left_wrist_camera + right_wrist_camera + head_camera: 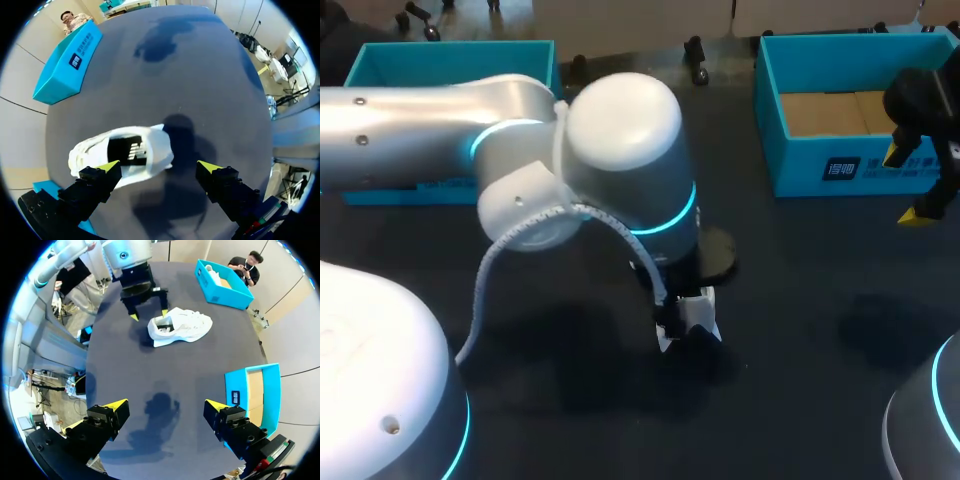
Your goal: Take the shoe out of the shoebox, open the shoe tongue, remove and reinsert the insole, then place the shoe into the shoebox
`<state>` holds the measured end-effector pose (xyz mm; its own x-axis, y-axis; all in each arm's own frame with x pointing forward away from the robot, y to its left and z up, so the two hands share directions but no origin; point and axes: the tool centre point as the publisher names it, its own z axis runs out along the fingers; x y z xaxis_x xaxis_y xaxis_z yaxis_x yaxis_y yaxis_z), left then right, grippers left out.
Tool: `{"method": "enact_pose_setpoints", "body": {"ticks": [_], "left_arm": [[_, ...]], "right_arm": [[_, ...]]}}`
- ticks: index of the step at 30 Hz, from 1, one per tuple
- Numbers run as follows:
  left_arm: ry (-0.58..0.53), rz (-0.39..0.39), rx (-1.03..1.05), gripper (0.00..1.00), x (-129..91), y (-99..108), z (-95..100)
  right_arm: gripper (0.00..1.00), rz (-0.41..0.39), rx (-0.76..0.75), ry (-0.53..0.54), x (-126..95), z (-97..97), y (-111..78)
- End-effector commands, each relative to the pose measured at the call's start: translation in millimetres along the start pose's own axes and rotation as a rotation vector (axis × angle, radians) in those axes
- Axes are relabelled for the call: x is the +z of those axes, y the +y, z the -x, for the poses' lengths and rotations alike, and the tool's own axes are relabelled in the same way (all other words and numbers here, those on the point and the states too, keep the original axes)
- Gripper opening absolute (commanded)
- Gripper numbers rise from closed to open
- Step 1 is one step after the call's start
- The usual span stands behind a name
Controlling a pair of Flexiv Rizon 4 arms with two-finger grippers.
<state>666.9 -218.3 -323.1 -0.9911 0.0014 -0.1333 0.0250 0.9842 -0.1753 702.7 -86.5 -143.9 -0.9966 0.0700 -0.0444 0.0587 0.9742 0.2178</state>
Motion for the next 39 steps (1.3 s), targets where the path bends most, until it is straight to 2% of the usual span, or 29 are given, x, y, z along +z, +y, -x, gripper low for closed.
{"method": "enact_pose_setpoints", "body": {"ticks": [1, 17, 27, 30, 34, 36, 39], "left_arm": [[0.001, 0.004, -0.017, 1.00, 22.2, -15.8, -3.0], [0.005, 0.012, -0.114, 1.00, 61.3, -14.7, -9.5], [0.028, 0.035, -0.159, 1.00, 76.1, -10.0, -13.0], [0.032, 0.042, -0.159, 0.82, 77.0, -9.1, -13.7], [0.046, 0.052, -0.158, 0.49, 77.5, -7.7, -15.4], [0.055, 0.054, -0.164, 0.44, 76.9, -6.1, -16.1], [0.068, 0.059, -0.159, 0.31, 73.3, -3.4, -18.2]], "right_arm": [[1.00, -0.002, 0.000, 0.003, 0.4, 1.5, 0.5], [1.00, -0.002, 0.000, 0.003, 0.4, 1.5, 0.5], [1.00, -0.002, 0.000, 0.003, 0.4, 1.5, 0.5], [1.00, -0.002, 0.000, 0.003, 0.4, 1.5, 0.5], [1.00, -0.002, 0.000, 0.003, 0.4, 1.5, 0.5], [1.00, -0.002, 0.000, 0.003, 0.4, 1.5, 0.5], [1.00, -0.002, 0.000, 0.003, 0.4, 1.5, 0.5]]}}
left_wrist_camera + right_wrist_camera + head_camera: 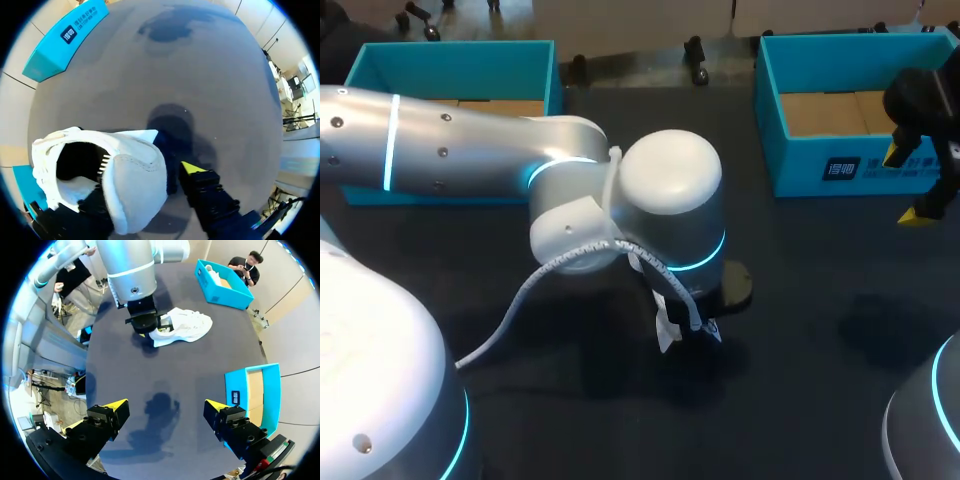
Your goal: Take the shoe out of the shoebox, open the shoe tongue, remove and reinsert the insole, then place the shoe into the shoebox
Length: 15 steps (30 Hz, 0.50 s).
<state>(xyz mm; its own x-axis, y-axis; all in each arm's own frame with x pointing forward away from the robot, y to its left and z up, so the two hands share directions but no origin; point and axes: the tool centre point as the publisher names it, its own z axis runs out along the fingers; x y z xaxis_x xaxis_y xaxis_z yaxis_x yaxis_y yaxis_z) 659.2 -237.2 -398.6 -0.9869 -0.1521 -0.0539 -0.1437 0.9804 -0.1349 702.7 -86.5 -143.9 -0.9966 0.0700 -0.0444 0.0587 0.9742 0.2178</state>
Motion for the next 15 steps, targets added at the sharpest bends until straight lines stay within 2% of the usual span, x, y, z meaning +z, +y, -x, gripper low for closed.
{"method": "enact_pose_setpoints", "body": {"ticks": [1, 2, 5, 6, 15], "left_arm": [[0.023, 0.003, 0.008, 0.28, -4.4, 3.2, -1.0], [0.023, 0.003, 0.008, 0.25, -6.2, 4.0, -1.6], [0.043, 0.007, 0.016, 0.03, -13.4, 5.8, -4.3], [0.052, 0.010, 0.020, 0.00, -16.4, 6.2, -5.3], [0.076, 0.015, 0.068, 0.00, -53.3, 7.0, -11.6]], "right_arm": [[1.00, -0.002, 0.000, 0.003, 0.4, 1.5, 0.5], [1.00, -0.002, 0.000, 0.003, 0.4, 1.5, 0.5], [1.00, -0.002, 0.000, 0.003, 0.4, 1.5, 0.5], [1.00, -0.002, 0.000, 0.003, 0.4, 1.5, 0.5], [1.00, -0.002, 0.000, 0.003, 0.4, 1.5, 0.5]]}}
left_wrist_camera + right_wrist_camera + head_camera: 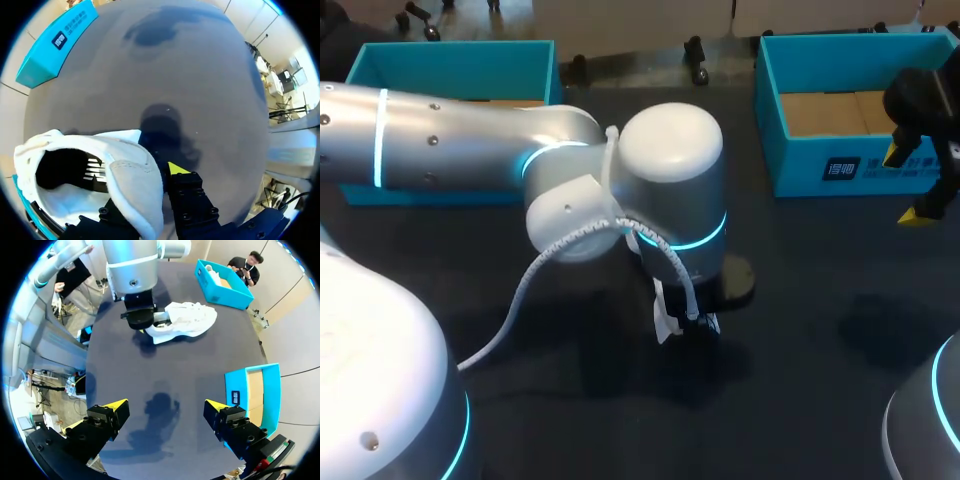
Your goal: Take the shoe out of the shoebox, open the shoe tongue, remove and reinsert the insole, then place the shoe into the shoebox
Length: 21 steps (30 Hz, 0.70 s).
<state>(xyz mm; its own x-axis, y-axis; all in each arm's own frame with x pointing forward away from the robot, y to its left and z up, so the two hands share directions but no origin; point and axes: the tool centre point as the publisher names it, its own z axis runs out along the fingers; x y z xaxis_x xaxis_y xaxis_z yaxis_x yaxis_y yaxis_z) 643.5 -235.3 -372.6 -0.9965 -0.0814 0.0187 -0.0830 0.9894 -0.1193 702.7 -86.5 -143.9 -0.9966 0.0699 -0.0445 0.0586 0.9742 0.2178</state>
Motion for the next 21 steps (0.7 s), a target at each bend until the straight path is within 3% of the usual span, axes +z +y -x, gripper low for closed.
{"method": "enact_pose_setpoints", "body": {"ticks": [1, 9, 21], "left_arm": [[0.000, 0.001, 0.008, 0.00, -31.2, 6.7, -0.2], [0.026, 0.025, 0.010, 0.00, -72.3, 8.5, 4.1], [0.063, -0.029, -0.019, 0.00, -130.8, 16.1, 15.9]], "right_arm": [[1.00, -0.002, 0.001, 0.003, 0.4, 1.5, 0.5], [1.00, -0.002, 0.001, 0.003, 0.4, 1.5, 0.5], [1.00, -0.002, 0.001, 0.003, 0.4, 1.5, 0.5]]}}
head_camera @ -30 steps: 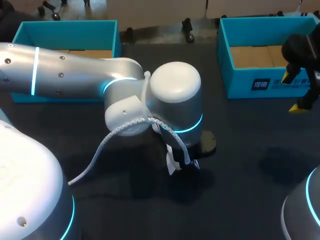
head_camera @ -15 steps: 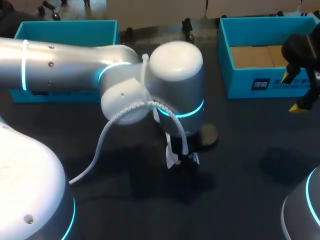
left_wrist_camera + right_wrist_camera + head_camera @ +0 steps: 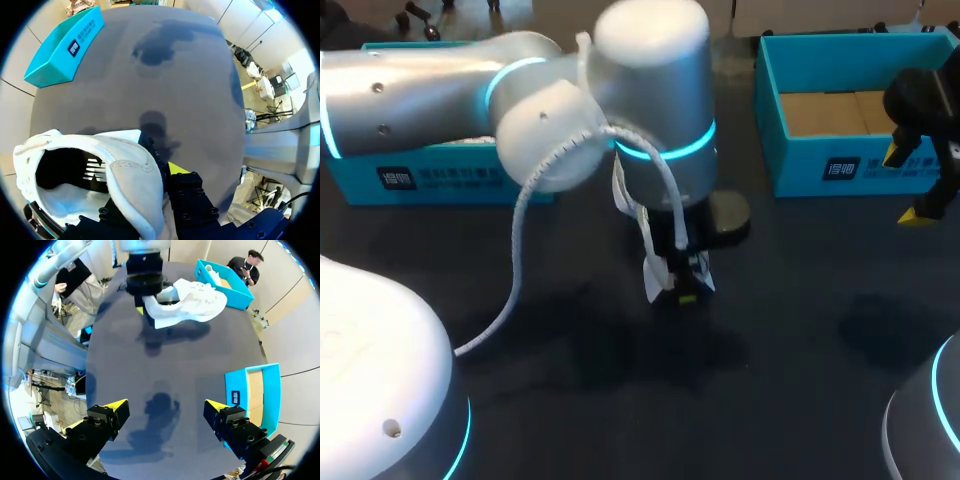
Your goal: Take the shoe out of the shoebox, open the shoe tongue, remove and reinsert the insole, then place the shoe into the shoebox
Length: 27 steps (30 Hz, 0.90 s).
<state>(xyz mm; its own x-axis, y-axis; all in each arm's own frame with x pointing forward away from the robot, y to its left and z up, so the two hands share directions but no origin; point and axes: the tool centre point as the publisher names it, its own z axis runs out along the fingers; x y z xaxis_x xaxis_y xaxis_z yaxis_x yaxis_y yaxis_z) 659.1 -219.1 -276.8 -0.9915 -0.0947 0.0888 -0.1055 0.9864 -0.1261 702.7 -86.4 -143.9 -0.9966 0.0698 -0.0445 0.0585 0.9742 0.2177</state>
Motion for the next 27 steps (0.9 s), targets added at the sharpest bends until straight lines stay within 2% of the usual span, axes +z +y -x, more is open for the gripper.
{"method": "enact_pose_setpoints", "body": {"ticks": [1, 12, 19, 27], "left_arm": [[-0.001, -0.025, 0.021, 0.00, -37.8, 12.2, -2.1], [0.029, -0.042, 0.152, 0.00, -70.9, 9.9, -8.9], [0.069, -0.040, 0.215, 0.00, -79.7, 21.7, 11.4], [0.070, -0.018, 0.290, 0.00, -101.0, 38.5, 38.9]], "right_arm": [[1.00, -0.002, 0.001, 0.003, 0.4, 1.5, 0.5], [1.00, -0.002, 0.001, 0.003, 0.4, 1.5, 0.5], [1.00, -0.002, 0.001, 0.003, 0.4, 1.5, 0.5], [1.00, -0.002, 0.001, 0.003, 0.4, 1.5, 0.5]]}}
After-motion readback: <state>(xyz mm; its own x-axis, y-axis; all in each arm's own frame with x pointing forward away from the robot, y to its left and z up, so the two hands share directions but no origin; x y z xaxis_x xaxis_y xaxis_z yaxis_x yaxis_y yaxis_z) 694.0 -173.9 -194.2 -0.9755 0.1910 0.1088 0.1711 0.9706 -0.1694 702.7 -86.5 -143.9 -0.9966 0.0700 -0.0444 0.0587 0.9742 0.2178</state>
